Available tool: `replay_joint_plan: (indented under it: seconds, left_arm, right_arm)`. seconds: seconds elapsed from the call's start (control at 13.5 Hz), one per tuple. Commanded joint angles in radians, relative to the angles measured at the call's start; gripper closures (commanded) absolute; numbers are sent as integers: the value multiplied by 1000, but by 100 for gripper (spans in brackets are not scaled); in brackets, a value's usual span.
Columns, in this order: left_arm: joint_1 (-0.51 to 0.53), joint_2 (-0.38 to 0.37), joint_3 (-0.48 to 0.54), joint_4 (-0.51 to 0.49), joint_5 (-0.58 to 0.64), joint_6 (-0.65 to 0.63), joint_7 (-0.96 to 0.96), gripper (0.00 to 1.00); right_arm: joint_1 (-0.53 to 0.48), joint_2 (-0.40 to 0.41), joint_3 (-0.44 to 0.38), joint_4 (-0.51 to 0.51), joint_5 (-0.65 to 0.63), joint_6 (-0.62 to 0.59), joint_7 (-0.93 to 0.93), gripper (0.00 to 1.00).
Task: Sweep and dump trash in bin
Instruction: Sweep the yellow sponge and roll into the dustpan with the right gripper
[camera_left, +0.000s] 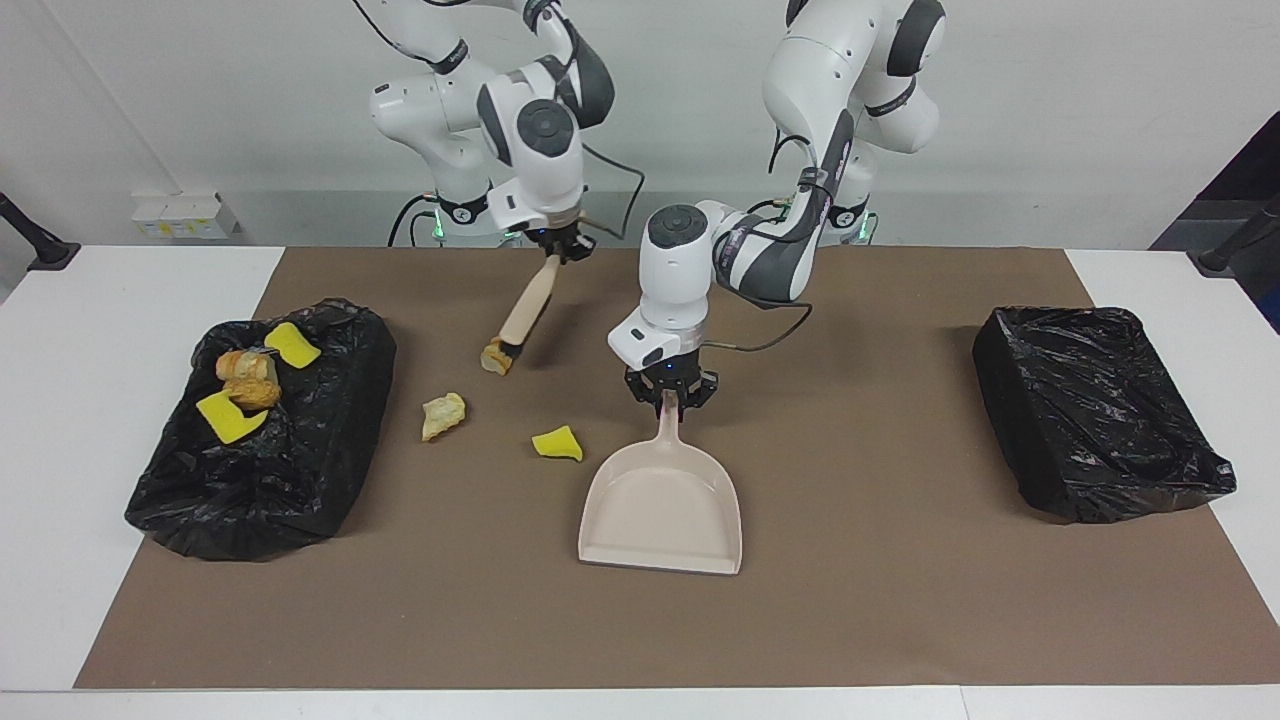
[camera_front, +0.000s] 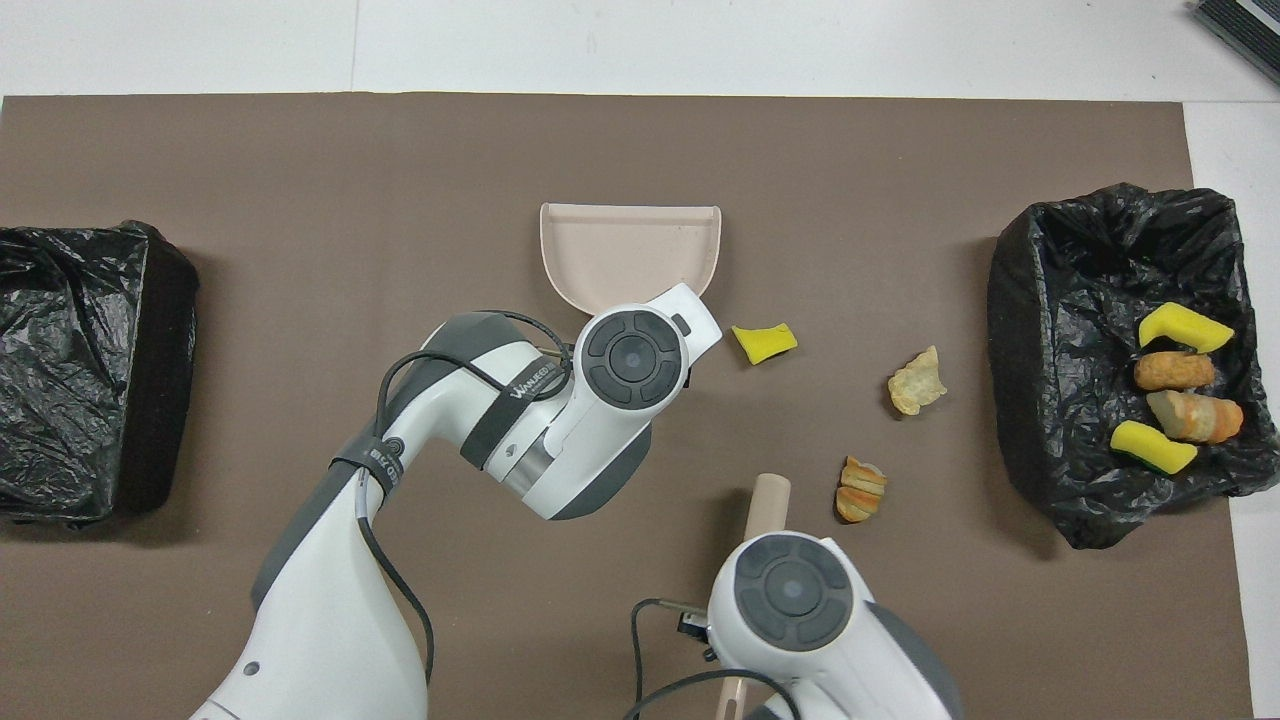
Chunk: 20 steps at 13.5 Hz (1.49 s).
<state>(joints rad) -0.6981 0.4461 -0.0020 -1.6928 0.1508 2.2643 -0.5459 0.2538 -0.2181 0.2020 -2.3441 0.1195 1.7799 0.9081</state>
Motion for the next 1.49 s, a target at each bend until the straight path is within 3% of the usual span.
replay_joint_plan:
  seconds: [0.0, 0.3, 0.52, 0.74, 1.04, 1.26, 1.41]
  left_arm:
    - [17, -35, 8, -7, 35, -2, 41, 100]
    - [67, -102, 10, -28, 33, -81, 296, 100]
    - [106, -147, 10, -60, 33, -158, 519, 100]
    - [127, -170, 10, -103, 33, -158, 688, 100]
    - [176, -172, 10, -125, 32, -151, 993, 100]
    - [204, -181, 8, -151, 30, -146, 1121, 100]
    - [206, -202, 8, -192, 24, -134, 1245, 100]
  right_arm:
    - [-83, -26, 16, -53, -23, -7, -29, 100]
    - [-126, -164, 17, -265, -6, 77, -77, 100]
    - [-111, -132, 20, -271, -3, 182, -84, 100]
    - [-73, -29, 22, -189, -1, 245, -94, 100]
    - [-64, 147, 20, -22, 12, 297, -100, 100]
    - [-65, 256, 20, 110, 11, 299, -113, 100]
    - [-64, 327, 20, 205, 9, 286, -223, 100]
